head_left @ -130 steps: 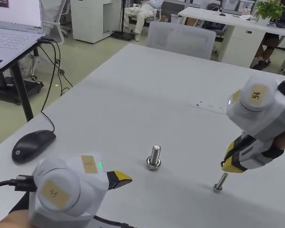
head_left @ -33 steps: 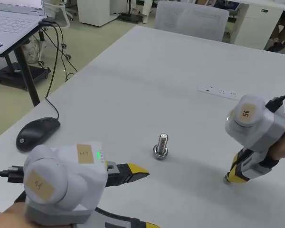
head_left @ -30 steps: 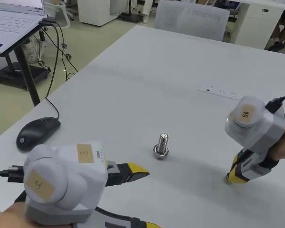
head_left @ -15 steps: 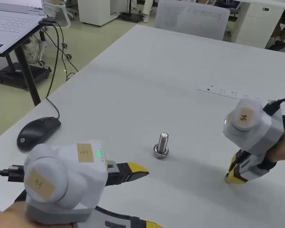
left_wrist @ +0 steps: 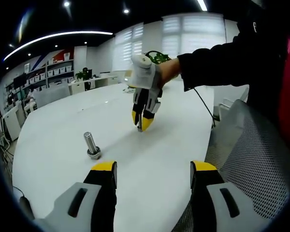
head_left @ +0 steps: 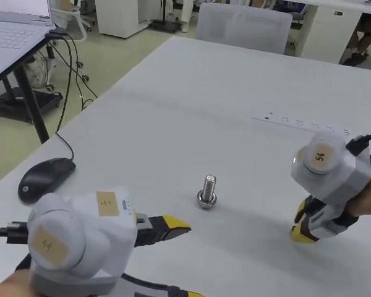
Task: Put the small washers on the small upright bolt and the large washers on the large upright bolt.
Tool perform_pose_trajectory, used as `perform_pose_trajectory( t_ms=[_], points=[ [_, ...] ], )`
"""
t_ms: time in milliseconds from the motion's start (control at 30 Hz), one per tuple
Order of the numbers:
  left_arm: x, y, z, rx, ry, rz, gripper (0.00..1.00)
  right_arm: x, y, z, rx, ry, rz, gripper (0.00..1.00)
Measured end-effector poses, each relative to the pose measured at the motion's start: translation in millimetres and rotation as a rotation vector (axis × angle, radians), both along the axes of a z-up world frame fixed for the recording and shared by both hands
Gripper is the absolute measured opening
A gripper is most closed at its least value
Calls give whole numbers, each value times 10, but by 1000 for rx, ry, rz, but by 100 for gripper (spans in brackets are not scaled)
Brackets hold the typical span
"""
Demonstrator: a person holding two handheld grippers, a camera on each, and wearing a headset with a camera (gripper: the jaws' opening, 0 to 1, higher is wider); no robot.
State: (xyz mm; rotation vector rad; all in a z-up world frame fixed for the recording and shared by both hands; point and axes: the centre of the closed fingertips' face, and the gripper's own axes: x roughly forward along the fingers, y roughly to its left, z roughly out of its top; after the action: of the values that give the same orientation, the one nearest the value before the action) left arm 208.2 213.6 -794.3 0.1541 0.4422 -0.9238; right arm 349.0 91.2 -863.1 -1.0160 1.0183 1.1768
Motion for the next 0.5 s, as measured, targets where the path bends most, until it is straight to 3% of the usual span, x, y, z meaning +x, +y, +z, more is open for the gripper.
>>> perform_pose_trajectory(
  t_ms=[233, 500],
  points=[
    [-2, 4, 11, -5, 1, 2, 61, -23, 10, 11, 44, -4, -40, 29],
    [-13, -1, 16, -14, 6, -2, 61, -63, -21, 120, 105, -29, -89, 34]
  ],
)
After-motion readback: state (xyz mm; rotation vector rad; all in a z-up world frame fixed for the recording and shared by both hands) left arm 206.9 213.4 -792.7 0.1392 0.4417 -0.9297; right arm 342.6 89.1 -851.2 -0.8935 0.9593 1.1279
